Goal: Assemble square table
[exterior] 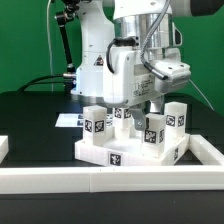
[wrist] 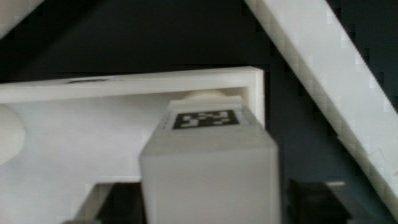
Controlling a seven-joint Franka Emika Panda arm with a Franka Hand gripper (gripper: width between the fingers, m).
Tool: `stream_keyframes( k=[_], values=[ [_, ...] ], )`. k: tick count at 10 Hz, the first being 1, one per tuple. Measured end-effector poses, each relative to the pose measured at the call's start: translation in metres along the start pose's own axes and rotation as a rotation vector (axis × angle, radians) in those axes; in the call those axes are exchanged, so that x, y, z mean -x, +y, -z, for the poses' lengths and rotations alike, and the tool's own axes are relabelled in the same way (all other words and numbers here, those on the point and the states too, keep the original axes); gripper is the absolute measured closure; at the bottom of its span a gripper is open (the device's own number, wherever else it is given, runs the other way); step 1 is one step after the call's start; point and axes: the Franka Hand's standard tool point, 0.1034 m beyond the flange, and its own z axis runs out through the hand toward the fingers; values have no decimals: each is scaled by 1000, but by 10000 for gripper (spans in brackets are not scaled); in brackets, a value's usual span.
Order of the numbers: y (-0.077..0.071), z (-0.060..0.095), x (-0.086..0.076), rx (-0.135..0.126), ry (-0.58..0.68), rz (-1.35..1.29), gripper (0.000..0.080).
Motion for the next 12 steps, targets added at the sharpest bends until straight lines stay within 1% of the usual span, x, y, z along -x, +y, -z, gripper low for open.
stream_keyframes(
  k=[1, 2, 3, 5, 6, 8, 10, 12],
  values=[
    [0, 0, 0, 0, 0, 48, 289],
    [-1, 0, -2, 0, 0, 114, 179],
    [-2, 0, -2, 1, 1, 189, 159],
    [-2, 1, -1, 0, 5, 470, 151],
    [-1, 1, 2, 0, 6, 580, 151],
    [2, -1, 6, 3, 6, 746, 151],
    [0, 2, 10, 5, 6, 861, 151],
    [0, 0, 10, 3, 12, 1046, 151]
  ],
)
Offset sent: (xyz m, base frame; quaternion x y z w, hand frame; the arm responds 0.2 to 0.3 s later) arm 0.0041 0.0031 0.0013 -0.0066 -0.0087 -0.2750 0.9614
